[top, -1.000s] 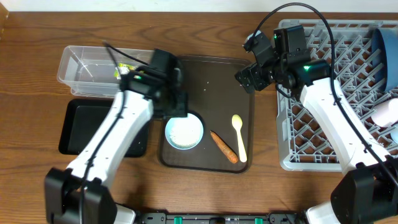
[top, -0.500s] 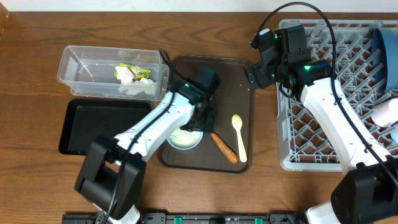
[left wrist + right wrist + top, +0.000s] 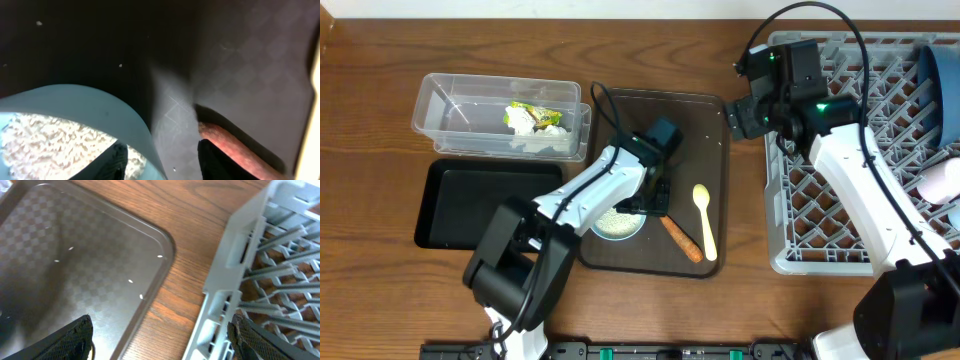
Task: Sort waste into correct bins and load items into the dishwasher rack
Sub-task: 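Grasp the rim of the light-blue rice bowl with the left gripper, then carry the rice bowl with the left gripper over the black tray and tip it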
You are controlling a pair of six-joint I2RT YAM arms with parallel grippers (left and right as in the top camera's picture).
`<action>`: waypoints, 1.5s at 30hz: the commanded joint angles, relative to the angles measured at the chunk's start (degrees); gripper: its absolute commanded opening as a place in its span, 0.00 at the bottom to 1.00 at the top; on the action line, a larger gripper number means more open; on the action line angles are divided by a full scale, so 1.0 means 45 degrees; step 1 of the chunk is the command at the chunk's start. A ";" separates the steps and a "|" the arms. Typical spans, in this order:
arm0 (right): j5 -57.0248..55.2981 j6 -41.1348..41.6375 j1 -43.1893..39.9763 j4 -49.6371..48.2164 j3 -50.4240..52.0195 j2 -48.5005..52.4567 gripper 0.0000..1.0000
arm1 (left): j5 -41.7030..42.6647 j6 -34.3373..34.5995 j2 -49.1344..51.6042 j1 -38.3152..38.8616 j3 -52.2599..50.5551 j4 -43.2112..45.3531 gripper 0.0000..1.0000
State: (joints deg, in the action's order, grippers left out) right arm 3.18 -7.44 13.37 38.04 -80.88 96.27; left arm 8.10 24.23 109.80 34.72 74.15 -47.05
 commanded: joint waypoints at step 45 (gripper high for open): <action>-0.0389 0.0593 -0.0573 0.0141 0.0024 0.0112 0.86 | 0.1520 -0.2108 -0.4163 -0.6008 0.0719 -0.1540 0.06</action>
State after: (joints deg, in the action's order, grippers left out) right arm 2.66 -5.80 11.42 38.57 -80.88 96.27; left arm 6.94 18.63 91.98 12.56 76.05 -53.63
